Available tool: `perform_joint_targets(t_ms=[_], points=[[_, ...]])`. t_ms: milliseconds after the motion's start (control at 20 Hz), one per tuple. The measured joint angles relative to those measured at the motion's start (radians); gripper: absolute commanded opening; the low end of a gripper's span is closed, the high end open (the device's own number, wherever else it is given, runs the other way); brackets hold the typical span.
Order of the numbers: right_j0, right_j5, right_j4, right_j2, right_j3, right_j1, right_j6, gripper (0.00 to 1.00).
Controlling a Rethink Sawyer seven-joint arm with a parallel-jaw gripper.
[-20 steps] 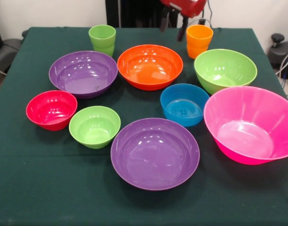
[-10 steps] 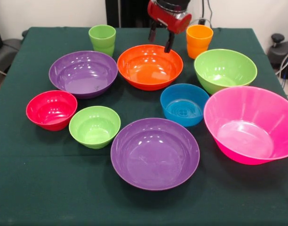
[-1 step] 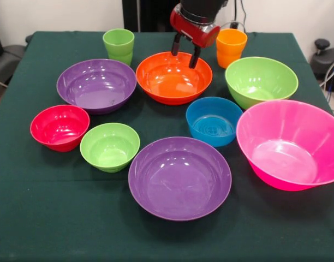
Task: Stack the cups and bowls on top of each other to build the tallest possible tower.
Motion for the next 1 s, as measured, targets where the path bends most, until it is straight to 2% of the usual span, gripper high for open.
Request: perform_joint_targets(t_ms=[1000], points=[[0.025,0.001,0.016,-0.017,-0.025,-0.045,0.0,1.0]])
